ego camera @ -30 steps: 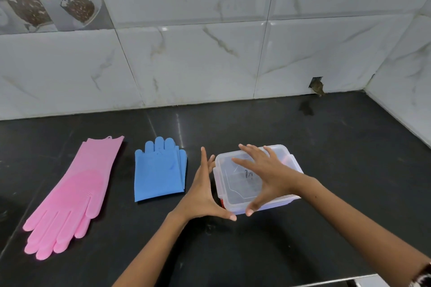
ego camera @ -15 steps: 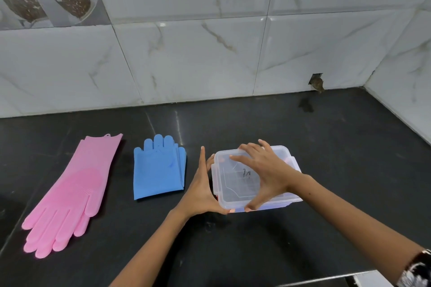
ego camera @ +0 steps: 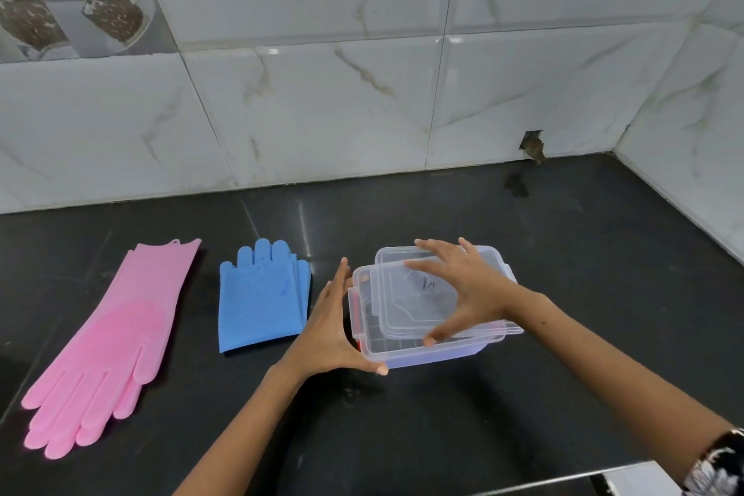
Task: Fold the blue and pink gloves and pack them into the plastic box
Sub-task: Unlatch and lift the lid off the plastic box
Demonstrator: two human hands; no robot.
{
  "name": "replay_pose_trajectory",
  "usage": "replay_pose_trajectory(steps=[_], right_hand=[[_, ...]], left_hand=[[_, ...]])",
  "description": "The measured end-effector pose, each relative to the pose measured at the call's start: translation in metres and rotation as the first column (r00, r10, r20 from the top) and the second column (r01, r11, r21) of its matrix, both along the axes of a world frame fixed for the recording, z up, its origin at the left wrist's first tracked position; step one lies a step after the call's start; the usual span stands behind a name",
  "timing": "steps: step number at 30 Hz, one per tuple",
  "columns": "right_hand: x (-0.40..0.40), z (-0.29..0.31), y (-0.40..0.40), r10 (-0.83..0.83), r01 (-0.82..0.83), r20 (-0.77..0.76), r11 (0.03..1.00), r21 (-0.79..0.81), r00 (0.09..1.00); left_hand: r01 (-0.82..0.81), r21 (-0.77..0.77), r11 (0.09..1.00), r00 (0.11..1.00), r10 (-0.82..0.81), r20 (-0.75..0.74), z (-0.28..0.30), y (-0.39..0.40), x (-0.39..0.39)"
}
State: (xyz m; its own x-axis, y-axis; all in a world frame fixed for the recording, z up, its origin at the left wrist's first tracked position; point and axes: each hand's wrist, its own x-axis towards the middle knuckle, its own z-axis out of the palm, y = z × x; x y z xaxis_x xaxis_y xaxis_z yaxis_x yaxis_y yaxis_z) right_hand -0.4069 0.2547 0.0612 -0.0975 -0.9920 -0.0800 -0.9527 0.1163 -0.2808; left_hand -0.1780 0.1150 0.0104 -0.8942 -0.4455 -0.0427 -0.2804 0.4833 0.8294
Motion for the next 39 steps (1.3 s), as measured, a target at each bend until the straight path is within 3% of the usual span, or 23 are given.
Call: replay_pose_trajectory(steps=[4, 7, 10, 15, 23, 30, 35, 39], right_hand=[[-0.010, 0.005, 0.019, -0.048, 0.065, 0.149, 0.992, -0.108, 0.988], [-0.030, 0.012, 0.055, -0.152, 0.254, 0.303, 0.909, -0.330, 0.941], [-0.046, 0.007, 0.090, -0.220, 0.292, 0.202, 0.835, -0.467, 0.954], [-0.047, -0.009, 0.112, -0.216, 0.220, 0.060, 0.868, -0.446, 0.974], [-0.051, -0.011, 0.112, -0.093, 0.098, 0.036, 0.846, -0.523, 0.995], [-0.070, 0.011, 0.079, -0.126, 0.253, 0.231, 0.695, -0.673, 0.965], [-0.082, 0.019, 0.013, -0.186, 0.449, 0.435, 0.621, -0.643, 0.881], [-0.091, -0.004, -0.036, -0.411, 0.642, 0.539, 0.676, -0.362, 0.736]], left_hand=[[0.060, -0.085, 0.995, 0.995, -0.054, 0.080, 0.009, -0.003, 0.008], [-0.116, -0.085, 0.990, 0.990, 0.122, 0.076, 0.020, 0.001, 0.015], [-0.213, -0.034, 0.976, 0.976, 0.214, 0.027, 0.034, 0.018, 0.011], [-0.199, -0.055, 0.979, 0.979, 0.201, 0.041, 0.039, 0.048, -0.007], [-0.330, 0.120, 0.936, 0.944, 0.323, 0.070, 0.038, 0.070, -0.019], [-0.414, 0.404, 0.815, 0.870, 0.485, -0.086, 0.072, 0.051, -0.040], [-0.480, 0.452, 0.751, 0.813, 0.576, -0.093, 0.083, -0.006, -0.064], [-0.512, 0.435, 0.740, 0.818, 0.575, -0.017, 0.076, -0.042, -0.083]])
